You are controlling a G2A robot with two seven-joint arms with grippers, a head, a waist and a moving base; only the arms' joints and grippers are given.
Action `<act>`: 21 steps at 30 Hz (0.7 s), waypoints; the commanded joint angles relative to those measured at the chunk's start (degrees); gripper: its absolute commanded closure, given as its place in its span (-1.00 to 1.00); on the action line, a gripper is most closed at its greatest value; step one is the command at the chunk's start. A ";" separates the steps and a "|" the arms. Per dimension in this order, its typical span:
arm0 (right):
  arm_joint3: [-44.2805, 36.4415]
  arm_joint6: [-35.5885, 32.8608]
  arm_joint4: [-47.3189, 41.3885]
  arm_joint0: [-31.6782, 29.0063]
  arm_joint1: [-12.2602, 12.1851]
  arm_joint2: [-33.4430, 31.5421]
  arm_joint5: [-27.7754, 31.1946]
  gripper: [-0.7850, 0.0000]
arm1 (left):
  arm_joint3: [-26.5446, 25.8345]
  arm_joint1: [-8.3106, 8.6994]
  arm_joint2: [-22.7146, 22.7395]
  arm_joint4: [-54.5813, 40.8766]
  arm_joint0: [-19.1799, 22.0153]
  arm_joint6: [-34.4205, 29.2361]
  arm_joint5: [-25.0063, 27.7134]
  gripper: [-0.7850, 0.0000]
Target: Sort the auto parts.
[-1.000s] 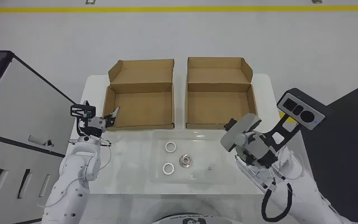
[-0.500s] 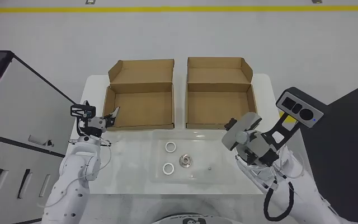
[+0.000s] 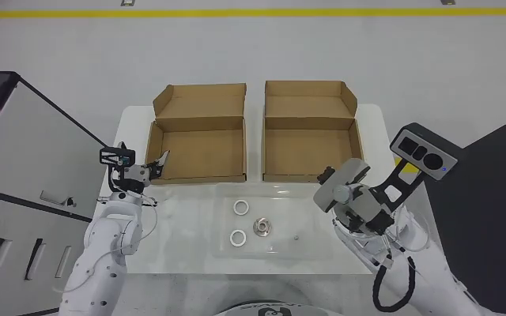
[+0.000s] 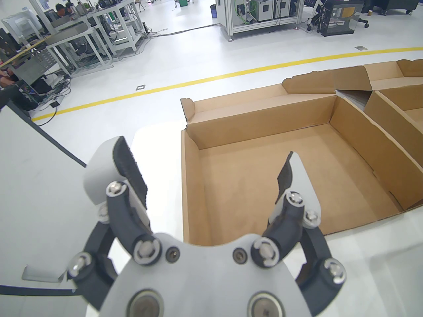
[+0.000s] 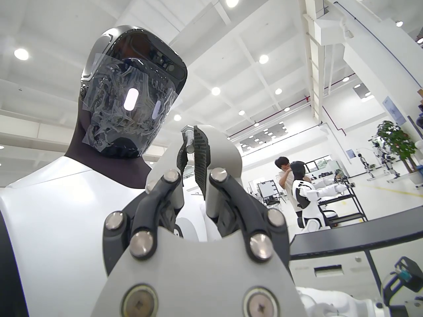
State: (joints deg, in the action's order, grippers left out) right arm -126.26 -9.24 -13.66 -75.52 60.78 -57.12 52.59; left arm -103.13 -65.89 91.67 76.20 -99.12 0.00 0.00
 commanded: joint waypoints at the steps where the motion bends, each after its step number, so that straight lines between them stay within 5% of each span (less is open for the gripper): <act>1: 0.00 0.00 0.00 0.00 0.00 0.00 0.00 1.00 | 0.00 0.00 0.00 0.00 0.00 0.00 0.00 -1.00; 10: 0.74 -0.05 0.96 -0.19 0.00 -3.14 -1.90 1.00 | 0.00 0.00 0.00 0.00 0.00 0.00 0.00 -1.00; 21: 4.23 -17.03 3.16 -6.38 -3.27 -25.49 -11.86 1.00 | 0.00 0.00 0.00 0.00 0.00 0.00 0.00 -1.00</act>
State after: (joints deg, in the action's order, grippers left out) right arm -122.34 -24.40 -10.73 -81.05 57.81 -79.71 41.63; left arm -103.13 -65.89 91.67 76.20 -99.12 0.00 0.00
